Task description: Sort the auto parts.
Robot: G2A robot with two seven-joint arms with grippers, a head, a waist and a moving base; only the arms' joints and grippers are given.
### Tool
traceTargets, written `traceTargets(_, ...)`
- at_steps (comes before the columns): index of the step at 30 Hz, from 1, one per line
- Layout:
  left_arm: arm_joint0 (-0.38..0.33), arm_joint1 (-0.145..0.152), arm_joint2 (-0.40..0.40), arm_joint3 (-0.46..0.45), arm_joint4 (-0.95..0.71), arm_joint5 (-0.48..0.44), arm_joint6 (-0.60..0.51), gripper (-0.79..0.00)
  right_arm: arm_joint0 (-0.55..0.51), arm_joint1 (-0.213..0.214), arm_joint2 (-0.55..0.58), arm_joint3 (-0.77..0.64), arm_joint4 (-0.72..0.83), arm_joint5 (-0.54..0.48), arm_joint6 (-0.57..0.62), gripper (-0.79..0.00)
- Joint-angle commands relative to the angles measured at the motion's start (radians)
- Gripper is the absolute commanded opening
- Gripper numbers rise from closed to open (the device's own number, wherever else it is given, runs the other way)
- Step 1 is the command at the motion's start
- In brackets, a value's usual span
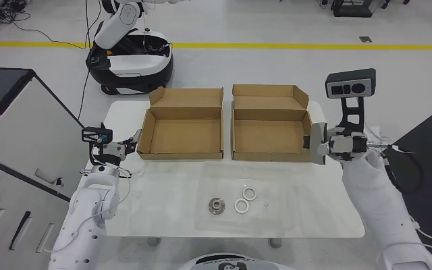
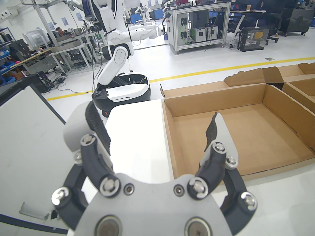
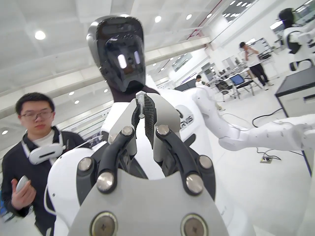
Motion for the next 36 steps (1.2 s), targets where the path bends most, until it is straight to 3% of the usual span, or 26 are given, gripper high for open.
traceTargets(1, 0.000, 0.000, 0.000, 0.000, 0.000, 0.000, 0.000, 0.000, -0.017, 0.006, 0.046, -0.002, -0.088, 0.029, -0.063, -0.785)
traceTargets(4, 0.000, 0.000, 0.000, 0.000, 0.000, 0.000, 0.000, 0.000, -0.034, 0.023, 0.132, -0.005, -0.246, 0.137, -0.110, -0.785)
traceTargets(10, 0.000, 0.000, 0.000, 0.000, 0.000, 0.000, 0.000, 0.000, -0.049, 0.063, 0.269, -0.029, -0.615, 0.399, -0.089, -0.785)
traceTargets(13, 0.000, 0.000, 0.000, 0.000, 0.000, 0.000, 0.000, 0.000, -0.029, 0.080, 0.291, -0.038, -0.777, 0.502, -0.052, -0.785)
traceTargets(17, 0.000, 0.000, 0.000, 0.000, 0.000, 0.000, 0.000, 0.000, 0.051, 0.099, 0.267, -0.025, -0.924, 0.566, 0.038, -0.785)
traceTargets(25, 0.000, 0.000, 0.000, 0.000, 0.000, 0.000, 0.000, 0.000, 0.356, 0.116, 0.068, 0.135, -1.146, 0.578, 0.231, -0.785)
traceTargets(36, 0.000, 0.000, 0.000, 0.000, 0.000, 0.000, 0.000, 0.000, 0.801, 0.107, -0.412, 0.473, -1.357, 0.483, 0.231, -0.785)
